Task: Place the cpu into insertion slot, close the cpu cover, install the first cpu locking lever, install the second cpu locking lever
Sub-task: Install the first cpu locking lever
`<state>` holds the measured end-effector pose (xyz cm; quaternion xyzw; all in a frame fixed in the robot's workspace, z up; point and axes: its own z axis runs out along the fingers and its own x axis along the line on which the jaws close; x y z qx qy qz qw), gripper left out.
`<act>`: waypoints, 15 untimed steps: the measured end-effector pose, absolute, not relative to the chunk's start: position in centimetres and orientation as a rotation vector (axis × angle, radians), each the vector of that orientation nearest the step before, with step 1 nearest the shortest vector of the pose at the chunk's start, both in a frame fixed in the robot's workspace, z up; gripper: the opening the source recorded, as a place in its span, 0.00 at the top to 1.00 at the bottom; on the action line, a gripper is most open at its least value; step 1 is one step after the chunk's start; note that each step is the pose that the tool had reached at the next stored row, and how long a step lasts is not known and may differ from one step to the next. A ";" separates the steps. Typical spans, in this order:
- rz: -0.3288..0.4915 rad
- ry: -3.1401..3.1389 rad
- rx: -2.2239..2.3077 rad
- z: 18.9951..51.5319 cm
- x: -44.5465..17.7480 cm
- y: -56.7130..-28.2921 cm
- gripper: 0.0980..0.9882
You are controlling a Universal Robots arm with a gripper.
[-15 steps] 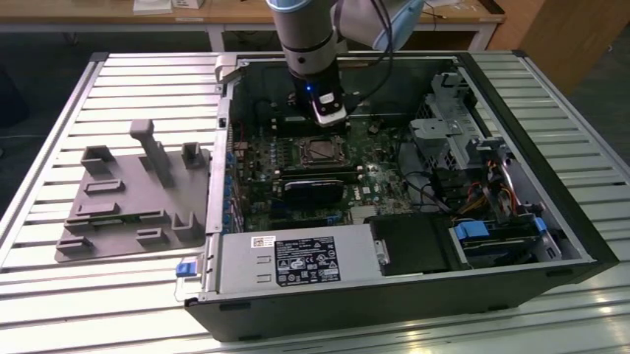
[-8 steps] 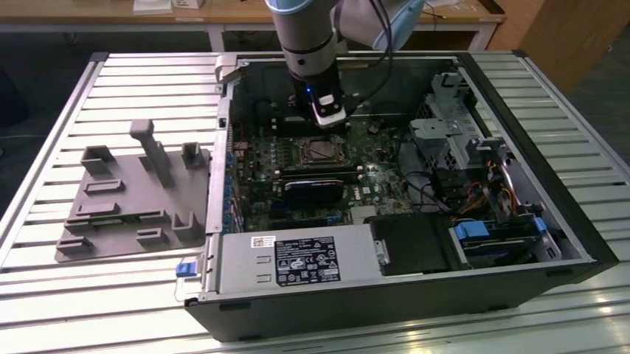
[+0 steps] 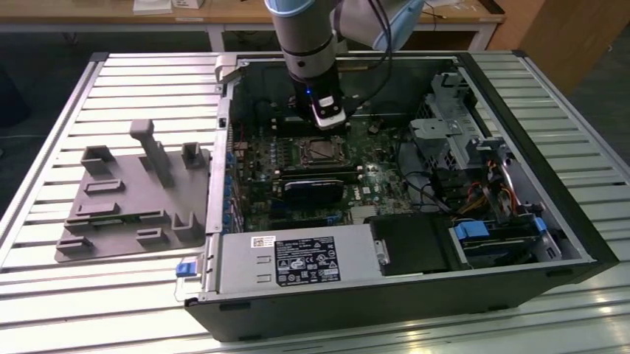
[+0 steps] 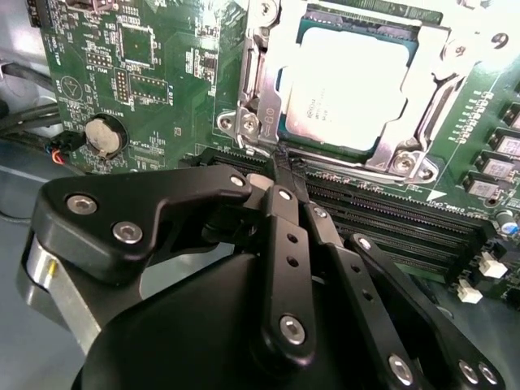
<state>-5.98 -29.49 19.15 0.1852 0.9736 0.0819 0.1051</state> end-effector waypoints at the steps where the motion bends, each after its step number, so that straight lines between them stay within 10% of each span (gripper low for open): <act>1: 0.242 2.869 0.546 19.1 -6.0 -29.5 1.00; 15: 0.243 2.869 0.546 20.0 -6.0 -29.5 1.00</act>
